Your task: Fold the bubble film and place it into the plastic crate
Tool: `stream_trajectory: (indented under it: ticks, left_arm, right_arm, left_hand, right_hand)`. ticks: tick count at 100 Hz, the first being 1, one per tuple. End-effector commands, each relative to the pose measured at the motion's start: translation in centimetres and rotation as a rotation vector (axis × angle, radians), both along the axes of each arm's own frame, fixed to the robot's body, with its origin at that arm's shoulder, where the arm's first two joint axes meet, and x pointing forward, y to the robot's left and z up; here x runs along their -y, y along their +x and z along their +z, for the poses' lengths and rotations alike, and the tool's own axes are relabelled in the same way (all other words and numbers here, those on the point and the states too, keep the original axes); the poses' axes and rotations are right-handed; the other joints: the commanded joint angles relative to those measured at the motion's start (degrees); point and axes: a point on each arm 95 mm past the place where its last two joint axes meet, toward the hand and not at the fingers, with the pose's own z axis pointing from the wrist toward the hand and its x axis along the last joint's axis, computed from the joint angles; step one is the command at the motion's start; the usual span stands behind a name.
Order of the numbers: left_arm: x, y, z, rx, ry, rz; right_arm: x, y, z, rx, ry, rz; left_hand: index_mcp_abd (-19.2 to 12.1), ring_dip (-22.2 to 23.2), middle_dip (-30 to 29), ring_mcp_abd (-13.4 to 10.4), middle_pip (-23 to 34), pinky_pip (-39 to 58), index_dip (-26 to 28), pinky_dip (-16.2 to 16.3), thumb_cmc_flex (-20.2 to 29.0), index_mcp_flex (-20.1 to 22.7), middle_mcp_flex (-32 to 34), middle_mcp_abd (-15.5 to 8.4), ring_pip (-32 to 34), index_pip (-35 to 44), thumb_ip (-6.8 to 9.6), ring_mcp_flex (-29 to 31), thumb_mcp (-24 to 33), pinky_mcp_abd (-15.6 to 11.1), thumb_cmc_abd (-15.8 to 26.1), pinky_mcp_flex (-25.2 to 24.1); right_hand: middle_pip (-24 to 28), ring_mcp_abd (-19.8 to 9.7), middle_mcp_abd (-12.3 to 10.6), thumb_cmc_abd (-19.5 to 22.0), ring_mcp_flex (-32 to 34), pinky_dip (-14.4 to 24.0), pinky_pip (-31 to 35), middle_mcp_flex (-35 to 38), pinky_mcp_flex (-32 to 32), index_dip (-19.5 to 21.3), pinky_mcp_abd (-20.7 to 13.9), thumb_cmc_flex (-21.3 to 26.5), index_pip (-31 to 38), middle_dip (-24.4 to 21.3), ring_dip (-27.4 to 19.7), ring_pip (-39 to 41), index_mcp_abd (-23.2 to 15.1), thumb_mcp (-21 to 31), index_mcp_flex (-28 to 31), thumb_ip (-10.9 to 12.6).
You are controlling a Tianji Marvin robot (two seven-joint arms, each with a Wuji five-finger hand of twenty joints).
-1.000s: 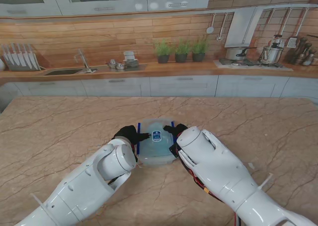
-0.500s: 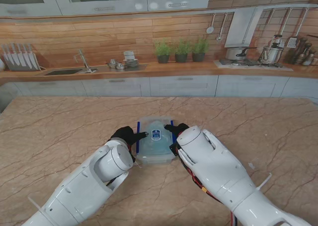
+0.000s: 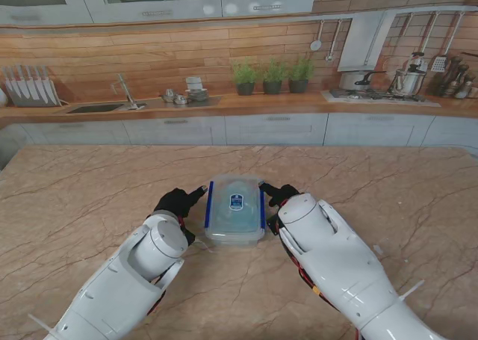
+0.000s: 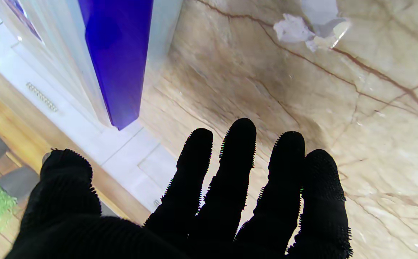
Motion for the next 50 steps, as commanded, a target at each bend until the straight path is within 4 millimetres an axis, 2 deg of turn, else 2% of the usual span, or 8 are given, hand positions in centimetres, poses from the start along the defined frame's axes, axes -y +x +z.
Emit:
stream_trajectory:
  ticks: [1, 11, 18, 24, 32, 36, 43, 50]
  left_arm:
    - [-0.2, -0.6, -0.2, 0.007, -0.016, 0.007]
    - [-1.0, -1.0, -0.1, 0.039, -0.064, 0.021]
    - [-1.7, -1.4, 0.1, 0.065, -0.109, 0.022]
    - [-2.2, -1.8, 0.3, 0.083, -0.150, 0.025]
    - [-2.8, -2.4, 0.6, 0.124, -0.200, 0.017]
    - [-2.9, -2.6, 0.7, 0.151, -0.232, 0.005]
    - [-2.9, -3.2, 1.1, 0.203, -0.291, -0.002]
    - [-2.8, -3.7, 1.5, 0.262, -0.350, -0.042]
  right_arm:
    - [0.8, -0.3, 0.0, 0.016, -0.014, -0.004]
    - [1.9, -0.8, 0.3, 0.048, -0.037, -0.007]
    - [2.7, -1.1, 0.6, 0.074, -0.041, -0.003]
    - [3.4, -1.6, 0.9, 0.090, -0.033, 0.002]
    - [4.1, -2.3, 1.3, 0.121, -0.028, 0.014]
    - [4.4, -2.6, 1.5, 0.146, -0.023, 0.022]
    - [4.9, -3.2, 1.9, 0.201, 0.001, 0.039]
    - [5.2, -3.6, 2.2, 0.287, 0.033, 0.058]
  left_hand:
    - [-1.11, -0.68, -1.87, 1.55, -2.96, -0.60, -1.32, -1.15, -2.64, -1.91, -1.95, 1.54, -1.24, -2.81, 1.81, -1.72, -0.98, 1.01, 1.52, -1.10]
    - [-1.24, -1.32, -5.08, 1.26, -8.81, -3.22, -2.28, -3.27, -2.61, -4.35, -7.38, 1.75, -4.28, -6.15, 1.81, -5.65, -0.89, -0.27, 0.29, -3.65]
    - [-2.12, -1.43, -9.12, -0.34, -15.14, -4.74, -2.80, -4.81, -2.39, -6.57, -14.24, 1.39, -6.23, -8.56, 1.79, -8.23, -0.92, -1.34, -0.48, -4.98]
    - [-2.65, -1.84, -11.31, -1.07, -18.03, -6.10, -2.78, -5.89, -2.22, -8.23, -17.93, 0.82, -8.23, -9.64, 1.83, -10.27, -0.94, -2.05, -1.48, -6.05]
    - [-3.29, -2.32, -13.09, -2.26, -20.09, -7.57, -2.70, -7.06, -1.61, -9.66, -20.27, 0.02, -10.50, -10.80, 1.90, -11.84, -0.82, -2.94, -2.79, -6.79]
    - [-3.52, -2.50, -13.50, -3.02, -20.47, -8.44, -2.54, -7.70, -1.12, -10.17, -21.01, -0.39, -11.46, -11.11, 1.97, -12.50, -0.72, -3.71, -3.30, -7.20]
    - [-3.32, -2.60, -13.73, -3.13, -20.60, -9.49, -2.16, -8.46, 0.44, -10.07, -21.02, -0.47, -12.36, -11.07, 2.21, -12.71, -0.53, -3.77, -5.65, -7.51]
    - [-3.82, -3.14, -14.15, -4.65, -21.33, -12.05, -2.09, -10.12, 2.25, -11.33, -22.20, -1.40, -14.61, -11.93, 2.43, -14.04, -0.34, -4.50, -7.09, -8.45]
  right_hand:
    - [-1.15, 0.73, -0.58, -1.96, -1.86, 1.68, -0.74, -1.59, -0.98, 1.89, 0.52, -3.71, -1.11, 0.13, 1.13, -0.67, -2.00, 1.60, -1.80, -0.20]
    - [-2.68, 0.97, -1.92, -2.71, -6.44, 1.63, -2.21, -5.03, -3.17, 2.16, 0.14, -4.61, -2.01, -0.32, 0.87, -2.92, -3.48, 1.95, -3.48, -0.41]
    - [-4.26, 0.72, -2.99, -3.24, -10.62, 1.57, -4.35, -8.40, -5.26, 2.44, -0.50, -4.36, -2.98, -0.79, 0.88, -5.33, -3.90, 2.63, -5.45, -0.51]
    - [-5.81, 0.14, -3.87, -3.49, -14.60, 1.53, -6.36, -11.82, -7.42, 2.56, -1.11, -3.39, -3.91, -1.27, 0.80, -7.68, -4.66, 3.12, -7.13, -0.56]
    - [-7.00, -0.72, -5.01, -3.75, -18.39, 1.61, -8.18, -15.05, -8.94, 2.87, -1.72, -2.37, -4.37, -1.63, 0.60, -10.08, -6.00, 3.08, -8.31, -0.55]
    - [-7.74, -1.38, -5.85, -3.54, -20.60, 4.53, -10.70, -16.70, -9.64, 4.66, -2.37, -1.46, -4.93, -2.01, 2.05, -13.06, -6.76, 2.10, -8.91, -0.31]
    - [-8.73, -2.93, -7.43, -2.97, -24.99, 4.93, -12.87, -19.28, -11.54, 5.18, -4.48, -1.12, -5.39, -2.37, 0.79, -17.08, -8.19, 2.01, -10.66, -0.20]
    - [-9.89, -4.28, -8.94, -3.52, -28.24, 5.57, -15.25, -20.77, -13.48, 5.72, -5.63, -0.51, -4.88, -2.88, -0.10, -20.34, -9.18, 1.94, -11.49, -0.18]
